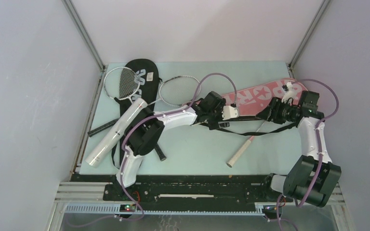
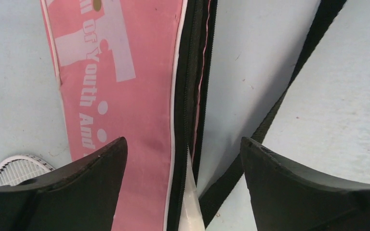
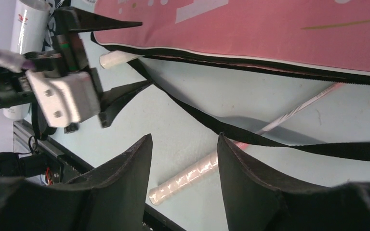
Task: Pack up the badminton gear
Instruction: Adjust the racket bag at the center of the board.
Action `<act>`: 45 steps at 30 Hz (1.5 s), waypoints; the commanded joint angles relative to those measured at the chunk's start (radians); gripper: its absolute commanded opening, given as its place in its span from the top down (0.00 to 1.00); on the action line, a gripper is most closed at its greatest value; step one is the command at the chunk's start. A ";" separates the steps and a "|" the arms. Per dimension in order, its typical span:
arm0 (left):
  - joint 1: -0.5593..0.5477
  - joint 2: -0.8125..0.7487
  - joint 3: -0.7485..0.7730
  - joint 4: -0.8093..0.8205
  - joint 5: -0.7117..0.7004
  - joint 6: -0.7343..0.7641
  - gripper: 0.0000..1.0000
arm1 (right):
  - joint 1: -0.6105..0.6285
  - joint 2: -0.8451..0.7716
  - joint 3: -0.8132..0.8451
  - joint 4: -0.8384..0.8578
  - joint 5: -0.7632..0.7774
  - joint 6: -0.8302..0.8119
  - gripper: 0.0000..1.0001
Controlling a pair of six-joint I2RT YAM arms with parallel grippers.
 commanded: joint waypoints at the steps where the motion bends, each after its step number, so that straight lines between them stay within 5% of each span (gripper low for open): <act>1: 0.007 0.040 0.101 -0.028 -0.063 0.055 0.12 | -0.001 -0.034 0.015 -0.032 -0.052 -0.035 0.40; 5: 0.007 0.055 0.128 -0.051 -0.063 0.051 0.21 | -0.001 -0.034 0.009 -0.035 -0.061 -0.041 0.41; 21: 0.020 0.055 0.197 -0.115 -0.025 -0.014 0.85 | -0.001 -0.036 0.001 -0.048 -0.084 -0.058 0.43; 23: 0.021 0.053 0.199 -0.118 -0.029 -0.024 0.99 | -0.001 -0.039 0.001 -0.049 -0.081 -0.061 0.43; 33: 0.053 -0.057 0.205 -0.161 0.001 -0.280 1.00 | -0.001 -0.069 0.019 -0.063 -0.068 -0.064 0.42; 45: 0.099 -0.230 0.123 -0.175 0.067 -0.573 1.00 | 0.047 0.052 0.021 0.005 -0.082 0.073 0.25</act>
